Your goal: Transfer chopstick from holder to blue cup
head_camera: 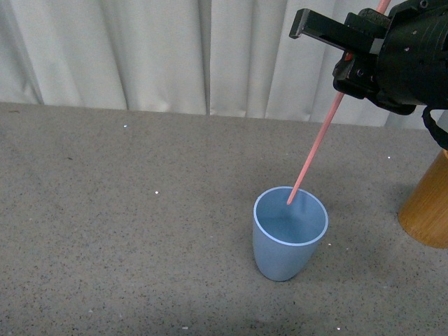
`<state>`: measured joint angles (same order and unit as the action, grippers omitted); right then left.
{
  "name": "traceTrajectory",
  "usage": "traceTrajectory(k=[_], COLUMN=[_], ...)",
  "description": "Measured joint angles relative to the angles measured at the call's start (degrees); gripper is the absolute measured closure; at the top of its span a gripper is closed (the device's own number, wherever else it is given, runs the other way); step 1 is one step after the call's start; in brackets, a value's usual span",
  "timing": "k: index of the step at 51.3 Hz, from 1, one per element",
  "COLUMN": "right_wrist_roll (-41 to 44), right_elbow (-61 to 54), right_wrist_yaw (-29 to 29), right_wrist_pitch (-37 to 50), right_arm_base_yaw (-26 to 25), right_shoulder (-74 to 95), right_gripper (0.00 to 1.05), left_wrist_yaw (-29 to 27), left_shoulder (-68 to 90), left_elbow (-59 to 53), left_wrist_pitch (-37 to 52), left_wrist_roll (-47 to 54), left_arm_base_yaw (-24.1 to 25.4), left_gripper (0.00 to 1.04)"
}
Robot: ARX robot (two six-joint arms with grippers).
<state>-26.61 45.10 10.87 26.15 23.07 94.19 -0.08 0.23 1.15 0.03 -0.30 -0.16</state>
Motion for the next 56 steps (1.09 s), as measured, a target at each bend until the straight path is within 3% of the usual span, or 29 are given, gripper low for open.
traceTrajectory(k=[11, 14, 32, 36, 42, 45, 49, 56], right_wrist_roll=[0.1, 0.3, 2.1, 2.9, 5.3, 12.2, 19.5, 24.1], right_elbow=[0.0, 0.0, -0.6, -2.6, -8.0, -15.4, -23.9, -36.5], right_wrist_yaw=[-0.1, 0.0, 1.1, 1.3, 0.9, 4.2, 1.6, -2.2], right_wrist_pitch=[0.0, 0.0, -0.1, 0.2, 2.6, 17.8, 27.4, 26.9], right_arm_base_yaw=[0.4, 0.5, 0.6, -0.4, -3.3, -5.6, -9.3, -14.6], right_shoulder=[0.0, 0.0, -0.5, -2.3, -7.6, -10.4, -16.3, -31.6], right_gripper=[1.02, 0.96, 0.19, 0.08, 0.11, 0.23, 0.35, 0.57], left_wrist_yaw=[0.0, 0.0, 0.0, 0.0, 0.0, 0.1, 0.0, 0.0], left_shoulder=[0.0, 0.0, 0.0, 0.0, 0.0, 0.0, 0.0, 0.0], left_elbow=[0.0, 0.0, 0.0, 0.0, 0.0, 0.0, 0.0, 0.0], left_wrist_pitch=[0.0, 0.0, 0.0, 0.0, 0.0, 0.0, 0.0, 0.0], left_wrist_roll=[0.0, 0.0, 0.0, 0.0, 0.0, 0.0, 0.0, 0.0], left_arm_base_yaw=[0.0, 0.0, 0.0, 0.0, 0.0, 0.0, 0.0, 0.0], left_gripper=[0.07, 0.07, 0.07, 0.07, 0.07, 0.07, 0.07, 0.07])
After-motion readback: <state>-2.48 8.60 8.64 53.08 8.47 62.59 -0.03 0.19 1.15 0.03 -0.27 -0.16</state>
